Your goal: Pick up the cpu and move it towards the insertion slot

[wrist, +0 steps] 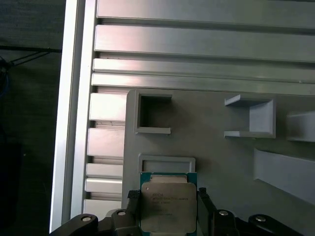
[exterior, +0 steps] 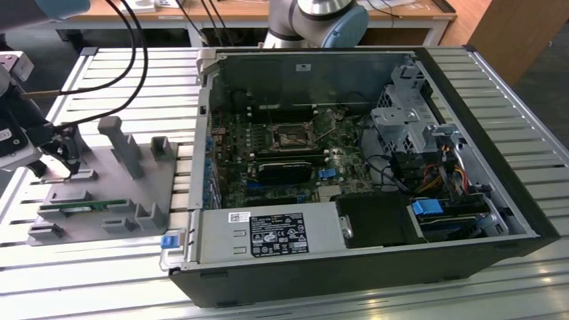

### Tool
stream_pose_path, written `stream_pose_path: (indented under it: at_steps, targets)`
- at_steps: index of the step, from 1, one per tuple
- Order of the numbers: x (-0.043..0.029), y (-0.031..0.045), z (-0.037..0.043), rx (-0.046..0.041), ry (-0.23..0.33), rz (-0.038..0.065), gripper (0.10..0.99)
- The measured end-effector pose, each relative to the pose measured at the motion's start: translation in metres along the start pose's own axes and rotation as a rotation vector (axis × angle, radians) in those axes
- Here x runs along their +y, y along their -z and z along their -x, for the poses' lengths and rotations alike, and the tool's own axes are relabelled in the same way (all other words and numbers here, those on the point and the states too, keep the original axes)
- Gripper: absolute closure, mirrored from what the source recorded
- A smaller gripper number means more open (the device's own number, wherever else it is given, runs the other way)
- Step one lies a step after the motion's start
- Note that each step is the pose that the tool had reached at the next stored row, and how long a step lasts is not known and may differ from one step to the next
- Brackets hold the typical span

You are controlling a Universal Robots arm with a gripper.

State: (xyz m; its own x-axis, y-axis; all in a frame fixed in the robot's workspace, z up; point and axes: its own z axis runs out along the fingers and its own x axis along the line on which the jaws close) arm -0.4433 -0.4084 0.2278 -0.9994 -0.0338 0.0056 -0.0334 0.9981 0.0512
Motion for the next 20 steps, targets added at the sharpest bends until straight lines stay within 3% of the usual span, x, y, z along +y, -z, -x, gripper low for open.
stream_pose_path:
  at_steps: [20]
  targets:
    - [0.0007, 0.0051, 0.0000, 0.0002, 0.000, 0.000, 0.545]
